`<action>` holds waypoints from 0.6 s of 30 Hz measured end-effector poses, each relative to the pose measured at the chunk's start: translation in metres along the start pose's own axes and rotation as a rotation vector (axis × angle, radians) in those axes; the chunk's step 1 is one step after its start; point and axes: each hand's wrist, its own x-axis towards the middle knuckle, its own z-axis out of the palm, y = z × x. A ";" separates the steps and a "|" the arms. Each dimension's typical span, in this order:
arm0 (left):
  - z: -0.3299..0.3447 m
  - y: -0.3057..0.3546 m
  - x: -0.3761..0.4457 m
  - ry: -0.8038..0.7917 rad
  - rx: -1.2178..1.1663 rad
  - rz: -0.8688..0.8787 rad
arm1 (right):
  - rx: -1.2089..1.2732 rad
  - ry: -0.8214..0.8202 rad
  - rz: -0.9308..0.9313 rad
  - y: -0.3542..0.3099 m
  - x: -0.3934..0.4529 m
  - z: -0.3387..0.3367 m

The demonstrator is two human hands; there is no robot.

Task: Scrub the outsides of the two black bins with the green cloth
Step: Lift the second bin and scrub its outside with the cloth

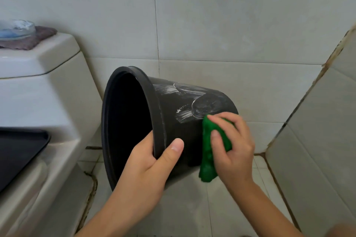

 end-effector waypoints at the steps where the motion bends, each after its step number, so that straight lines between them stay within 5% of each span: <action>1: -0.001 0.001 -0.001 -0.002 0.017 0.003 | 0.001 0.019 0.067 0.005 -0.002 0.001; 4: 0.000 0.000 -0.001 -0.029 0.072 0.031 | 0.010 0.029 0.113 -0.001 -0.008 0.008; 12: -0.001 0.000 0.001 -0.066 0.086 0.051 | 0.119 -0.141 -0.276 -0.035 0.013 0.005; 18: -0.007 -0.002 -0.004 -0.096 0.106 -0.011 | 0.076 -0.028 0.176 0.022 0.007 -0.001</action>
